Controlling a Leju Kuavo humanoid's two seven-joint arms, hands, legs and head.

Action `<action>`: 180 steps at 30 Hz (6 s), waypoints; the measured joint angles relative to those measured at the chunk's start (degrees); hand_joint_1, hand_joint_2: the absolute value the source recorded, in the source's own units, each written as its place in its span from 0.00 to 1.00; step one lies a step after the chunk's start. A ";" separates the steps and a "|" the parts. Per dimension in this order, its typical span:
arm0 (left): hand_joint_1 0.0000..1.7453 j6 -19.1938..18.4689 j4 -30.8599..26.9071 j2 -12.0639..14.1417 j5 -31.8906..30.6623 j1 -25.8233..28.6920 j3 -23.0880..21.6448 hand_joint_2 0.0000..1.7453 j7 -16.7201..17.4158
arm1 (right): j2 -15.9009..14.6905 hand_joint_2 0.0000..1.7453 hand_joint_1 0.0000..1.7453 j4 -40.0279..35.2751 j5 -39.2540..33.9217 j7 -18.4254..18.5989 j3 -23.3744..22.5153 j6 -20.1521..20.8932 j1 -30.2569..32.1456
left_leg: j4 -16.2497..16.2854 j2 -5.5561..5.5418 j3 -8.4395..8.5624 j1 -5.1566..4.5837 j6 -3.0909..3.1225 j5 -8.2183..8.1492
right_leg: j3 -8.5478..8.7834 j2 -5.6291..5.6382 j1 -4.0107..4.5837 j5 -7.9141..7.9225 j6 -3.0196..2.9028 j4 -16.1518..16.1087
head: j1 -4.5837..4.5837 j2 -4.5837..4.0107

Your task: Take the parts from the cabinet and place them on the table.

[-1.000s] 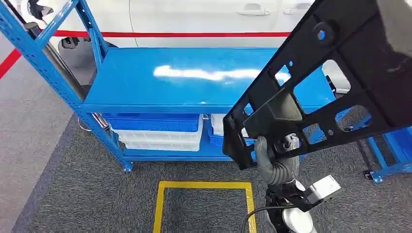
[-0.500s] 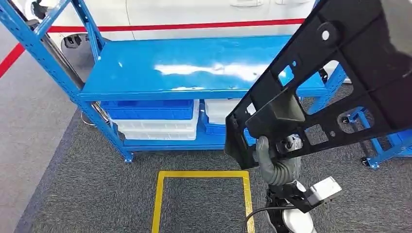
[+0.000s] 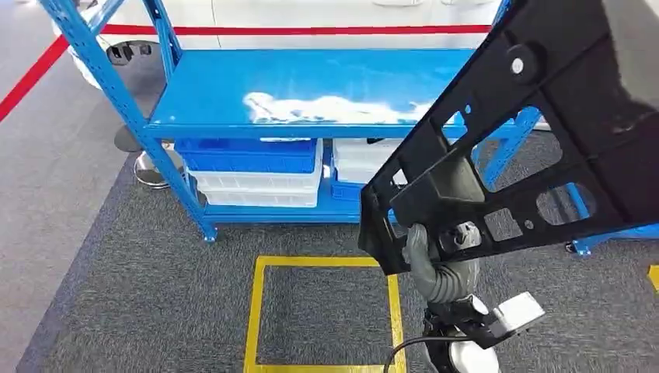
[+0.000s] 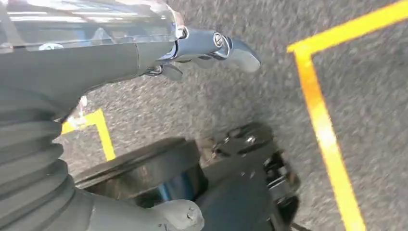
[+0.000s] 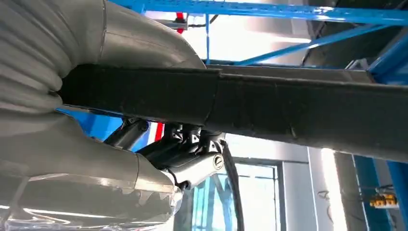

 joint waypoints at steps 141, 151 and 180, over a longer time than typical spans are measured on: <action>0.00 0.50 0.00 2.38 -3.56 0.30 -1.51 1.00 3.85 | -0.70 1.00 1.00 1.09 14.05 1.46 -4.04 -12.39 -1.83 | 2.73 -0.22 0.28 -0.05 0.10 -2.95 | 7.01 0.10 0.55 5.49 -2.16 -16.16 | 0.35 -0.02; 0.00 0.28 0.02 1.97 -3.89 0.18 -1.62 1.00 2.71 | -1.16 1.00 1.00 -0.87 14.03 0.72 -5.96 -12.57 0.70 | -0.77 1.08 1.47 0.62 -0.35 -0.63 | 2.24 0.26 0.45 -0.64 -0.33 -6.46 | 0.50 -0.02; 0.00 -0.02 0.07 3.96 -7.17 0.73 -3.89 1.00 1.51 | 1.16 1.00 1.00 -4.04 12.50 -1.68 -6.73 -12.48 0.74 | -1.94 -1.96 5.10 0.04 0.98 -2.99 | 1.57 2.39 0.28 5.36 -1.19 -12.19 | 0.96 -0.02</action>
